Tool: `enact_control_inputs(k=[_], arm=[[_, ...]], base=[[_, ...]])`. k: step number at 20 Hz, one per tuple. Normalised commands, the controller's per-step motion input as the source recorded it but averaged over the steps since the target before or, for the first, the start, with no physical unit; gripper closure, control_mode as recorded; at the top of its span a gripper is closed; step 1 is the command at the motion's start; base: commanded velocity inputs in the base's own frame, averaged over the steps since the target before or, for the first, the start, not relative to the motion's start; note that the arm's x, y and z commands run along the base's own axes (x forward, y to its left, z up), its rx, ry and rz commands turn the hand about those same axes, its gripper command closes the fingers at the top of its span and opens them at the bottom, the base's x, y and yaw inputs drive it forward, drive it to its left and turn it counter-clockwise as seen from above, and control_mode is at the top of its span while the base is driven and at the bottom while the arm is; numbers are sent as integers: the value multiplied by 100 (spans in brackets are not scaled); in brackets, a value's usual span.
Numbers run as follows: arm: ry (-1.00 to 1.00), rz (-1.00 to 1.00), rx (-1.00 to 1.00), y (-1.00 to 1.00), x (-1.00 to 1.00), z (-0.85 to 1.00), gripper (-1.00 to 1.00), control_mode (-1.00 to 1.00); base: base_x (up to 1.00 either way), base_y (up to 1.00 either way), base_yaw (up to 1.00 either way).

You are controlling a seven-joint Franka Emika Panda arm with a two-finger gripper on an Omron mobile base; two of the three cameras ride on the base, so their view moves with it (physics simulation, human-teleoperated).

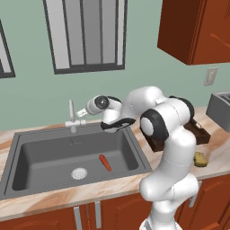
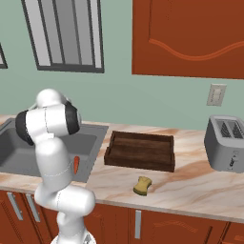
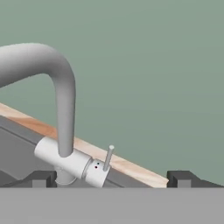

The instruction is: Pick up all produce items and place them in the sink. Turn on the sink faucet to wash them. Then turn the sink off and put them in the tray.

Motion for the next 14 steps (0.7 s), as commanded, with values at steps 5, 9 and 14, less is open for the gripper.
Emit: enact_control_inputs(k=[5, 9, 14], arm=[[0, 1, 0, 0, 7, -2, -100, -100], [0, 1, 0, 0, 7, -3, -100, -100], [0, 1, 0, 0, 6, -5, -100, -100]], base=[[0, 0, 0], [0, 0, 0], [0, 0, 0]])
